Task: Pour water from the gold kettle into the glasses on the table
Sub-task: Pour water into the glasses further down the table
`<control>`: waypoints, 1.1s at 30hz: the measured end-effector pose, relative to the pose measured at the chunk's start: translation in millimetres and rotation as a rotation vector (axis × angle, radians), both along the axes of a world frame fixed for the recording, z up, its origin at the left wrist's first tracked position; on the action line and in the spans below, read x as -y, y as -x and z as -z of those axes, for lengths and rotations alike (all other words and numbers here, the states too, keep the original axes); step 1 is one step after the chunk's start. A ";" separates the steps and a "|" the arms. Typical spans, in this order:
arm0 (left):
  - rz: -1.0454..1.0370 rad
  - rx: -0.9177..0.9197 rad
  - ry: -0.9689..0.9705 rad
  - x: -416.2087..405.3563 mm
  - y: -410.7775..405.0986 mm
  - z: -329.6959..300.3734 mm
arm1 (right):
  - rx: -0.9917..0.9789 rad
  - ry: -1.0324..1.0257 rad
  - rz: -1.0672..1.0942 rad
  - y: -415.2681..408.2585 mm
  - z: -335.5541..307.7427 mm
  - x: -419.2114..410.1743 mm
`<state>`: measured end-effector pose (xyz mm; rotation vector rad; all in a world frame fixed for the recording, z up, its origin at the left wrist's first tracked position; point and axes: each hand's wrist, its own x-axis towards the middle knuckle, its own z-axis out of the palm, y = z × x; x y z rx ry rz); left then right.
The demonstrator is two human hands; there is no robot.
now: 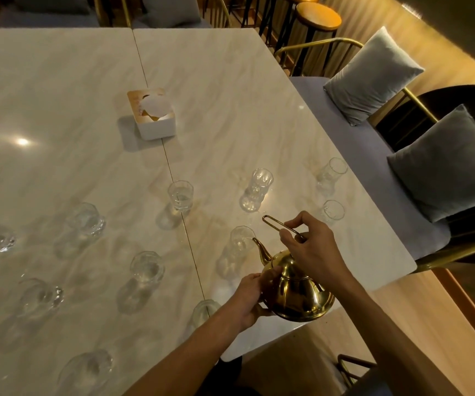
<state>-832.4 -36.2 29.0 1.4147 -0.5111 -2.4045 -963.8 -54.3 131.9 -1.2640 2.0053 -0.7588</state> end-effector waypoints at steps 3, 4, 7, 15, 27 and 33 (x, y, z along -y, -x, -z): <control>-0.008 -0.031 -0.018 -1.2 -0.6 -0.7 | -0.020 -0.027 -0.022 -2.4 -2.4 4.1; -0.010 -0.037 -0.019 -1.5 -0.6 -1.2 | -0.024 -0.031 -0.027 -3.0 -2.9 5.1; -0.020 -0.044 -0.028 -2.0 -0.3 -3.0 | -0.036 -0.034 -0.043 -3.6 -4.3 6.8; -0.020 -0.101 -0.040 -4.5 -0.6 -12.7 | -0.076 -0.056 -0.076 -5.9 -10.2 11.6; -0.013 -0.147 -0.059 -10.7 -0.5 -13.7 | -0.141 -0.091 -0.115 -8.5 -18.0 13.3; -0.019 -0.160 -0.071 -11.7 -2.9 -15.3 | -0.151 -0.095 -0.134 -10.8 -18.3 13.1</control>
